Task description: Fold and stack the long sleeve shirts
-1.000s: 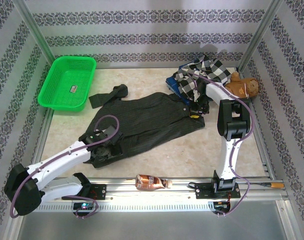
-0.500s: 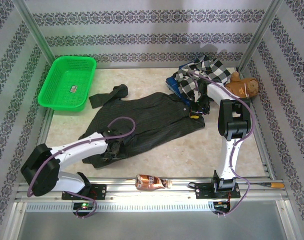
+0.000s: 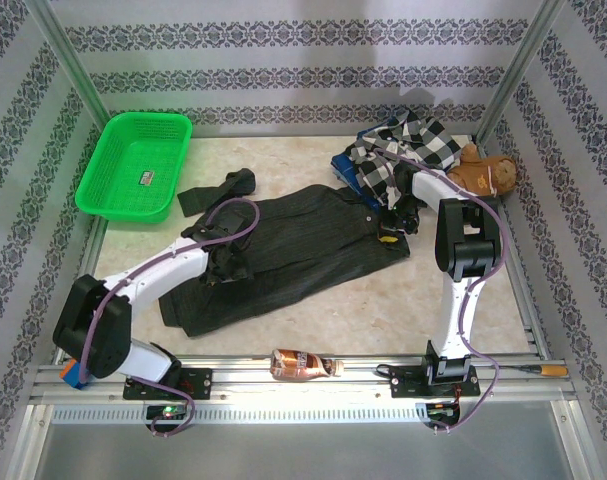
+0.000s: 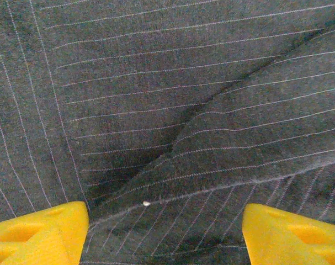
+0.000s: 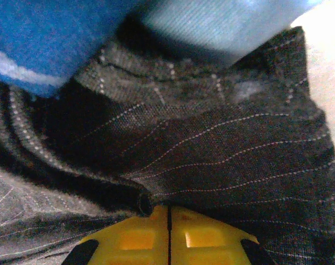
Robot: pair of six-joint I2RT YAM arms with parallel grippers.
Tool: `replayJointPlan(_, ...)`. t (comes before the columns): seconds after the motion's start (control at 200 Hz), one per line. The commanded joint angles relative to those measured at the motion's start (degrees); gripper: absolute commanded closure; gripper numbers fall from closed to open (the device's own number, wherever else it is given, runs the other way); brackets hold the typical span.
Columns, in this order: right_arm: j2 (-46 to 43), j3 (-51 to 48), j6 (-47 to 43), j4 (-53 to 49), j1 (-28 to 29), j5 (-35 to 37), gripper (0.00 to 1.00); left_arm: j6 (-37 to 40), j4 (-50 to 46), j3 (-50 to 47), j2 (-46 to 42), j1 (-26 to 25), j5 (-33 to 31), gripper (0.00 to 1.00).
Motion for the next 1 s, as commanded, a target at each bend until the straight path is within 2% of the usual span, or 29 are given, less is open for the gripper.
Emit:
replayJointPlan(0.0, -1.26, -1.17, -0.66, -0.06, -0.55, -0.95, 0.93, 4.43, 1.65, -0.54, 0.34, 1.58, 1.16, 0.28)
replayJointPlan(0.215, -1.36, -1.43, -0.82, -0.21, -0.9, -0.82, 0.93, 7.57, 3.74, -0.95, 1.98, 2.62, 3.28, 0.31)
replayJointPlan(0.43, -1.42, -1.85, -0.68, -0.23, -0.98, -0.99, 0.93, 9.39, 1.53, -1.6, 2.86, 3.57, 2.41, 0.32)
replayJointPlan(0.63, -1.46, -2.23, -0.63, -0.06, -1.0, -1.04, 0.93, 10.66, 4.26, -1.4, 5.83, 4.64, 2.06, 0.36)
replayJointPlan(0.7, -1.46, -2.32, -0.53, -0.06, -0.99, -1.08, 0.93, 11.38, 4.66, -0.56, 8.14, 4.81, 1.87, 0.43)
replayJointPlan(0.859, -1.85, -2.97, -0.64, -0.06, -0.98, -0.74, 0.93, 11.74, 4.0, 0.17, 8.48, 6.15, -1.49, 0.7)
replayJointPlan(0.994, -2.23, -3.61, -0.67, 0.11, -0.99, -0.49, 0.93, 12.27, 3.27, -0.16, 4.64, 7.24, -3.61, 0.78)
